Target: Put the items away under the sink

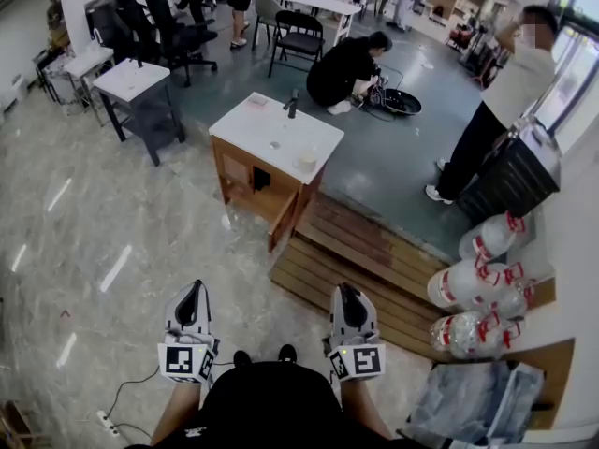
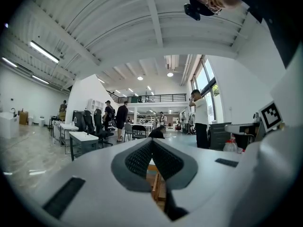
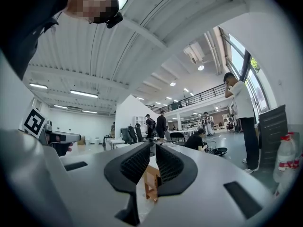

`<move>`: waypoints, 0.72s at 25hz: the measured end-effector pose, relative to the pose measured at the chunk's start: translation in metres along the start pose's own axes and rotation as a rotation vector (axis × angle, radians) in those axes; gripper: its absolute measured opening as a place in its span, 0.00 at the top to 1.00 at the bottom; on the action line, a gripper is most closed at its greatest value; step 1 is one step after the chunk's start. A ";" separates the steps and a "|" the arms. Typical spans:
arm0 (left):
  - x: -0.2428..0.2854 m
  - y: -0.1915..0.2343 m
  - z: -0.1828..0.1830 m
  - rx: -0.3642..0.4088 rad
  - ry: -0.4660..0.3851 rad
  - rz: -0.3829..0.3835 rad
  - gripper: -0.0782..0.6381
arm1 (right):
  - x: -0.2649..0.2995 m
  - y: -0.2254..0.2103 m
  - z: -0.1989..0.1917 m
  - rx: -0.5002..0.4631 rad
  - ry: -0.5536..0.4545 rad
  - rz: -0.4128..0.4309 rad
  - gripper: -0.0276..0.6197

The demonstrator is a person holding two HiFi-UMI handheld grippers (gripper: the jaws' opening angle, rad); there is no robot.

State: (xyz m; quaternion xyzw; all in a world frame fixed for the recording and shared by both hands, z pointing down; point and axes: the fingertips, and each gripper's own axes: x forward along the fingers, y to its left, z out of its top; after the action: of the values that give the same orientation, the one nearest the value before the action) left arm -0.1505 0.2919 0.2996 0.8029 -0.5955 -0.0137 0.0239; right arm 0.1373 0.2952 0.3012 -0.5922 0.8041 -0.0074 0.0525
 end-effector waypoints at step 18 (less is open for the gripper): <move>-0.002 0.001 -0.007 -0.009 0.012 -0.009 0.88 | 0.002 0.013 0.002 0.014 0.001 0.070 0.35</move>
State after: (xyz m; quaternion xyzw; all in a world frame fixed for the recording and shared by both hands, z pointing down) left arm -0.1523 0.2939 0.3064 0.8056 -0.5916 -0.0118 0.0311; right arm 0.1244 0.2972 0.2984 -0.5634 0.8242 -0.0117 0.0565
